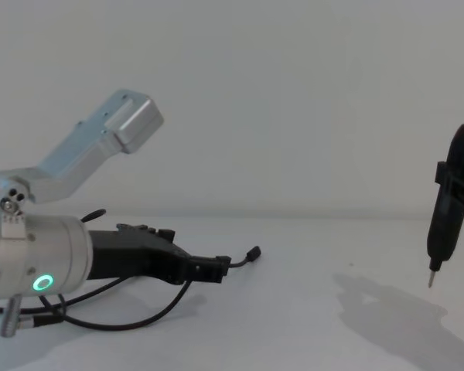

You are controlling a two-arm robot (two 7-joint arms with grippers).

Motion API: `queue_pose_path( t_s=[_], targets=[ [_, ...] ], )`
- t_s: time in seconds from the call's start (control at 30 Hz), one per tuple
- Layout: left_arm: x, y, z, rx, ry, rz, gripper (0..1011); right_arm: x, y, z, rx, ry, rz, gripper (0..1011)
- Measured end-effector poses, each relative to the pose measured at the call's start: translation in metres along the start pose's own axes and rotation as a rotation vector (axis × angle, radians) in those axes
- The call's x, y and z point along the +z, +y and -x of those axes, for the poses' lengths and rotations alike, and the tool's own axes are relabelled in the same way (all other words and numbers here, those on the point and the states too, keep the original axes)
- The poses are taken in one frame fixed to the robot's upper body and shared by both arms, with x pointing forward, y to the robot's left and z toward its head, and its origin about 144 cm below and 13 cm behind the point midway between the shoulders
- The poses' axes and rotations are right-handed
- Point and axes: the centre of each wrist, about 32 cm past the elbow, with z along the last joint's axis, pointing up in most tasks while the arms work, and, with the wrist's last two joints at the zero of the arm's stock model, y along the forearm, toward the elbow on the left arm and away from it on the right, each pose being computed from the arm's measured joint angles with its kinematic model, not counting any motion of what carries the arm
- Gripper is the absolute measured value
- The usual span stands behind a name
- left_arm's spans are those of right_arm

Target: Pick up the data cable with the one hand.

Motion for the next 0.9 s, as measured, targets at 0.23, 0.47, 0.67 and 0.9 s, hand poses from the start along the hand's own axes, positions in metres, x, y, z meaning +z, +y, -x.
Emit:
queue_pose_path(
  t_s=[0.23, 0.47, 0.67, 0.9],
  targets=[
    [0.003, -0.010, 0.005, -0.023, 0.014, -0.016, 1001, 0.000, 0.000, 0.000, 0.000, 0.000, 0.000, 275],
    [0.004, -0.016, 0.008, -0.036, 0.021, -0.037, 1001, 0.000, 0.000, 0.000, 0.000, 0.000, 0.000, 274],
    [0.005, -0.018, 0.010, -0.036, 0.023, -0.057, 1001, 0.000, 0.000, 0.000, 0.000, 0.000, 0.000, 274],
    [0.004, -0.018, 0.012, -0.018, 0.026, -0.081, 1001, 0.000, 0.000, 0.000, 0.000, 0.000, 0.000, 274]
  ],
)
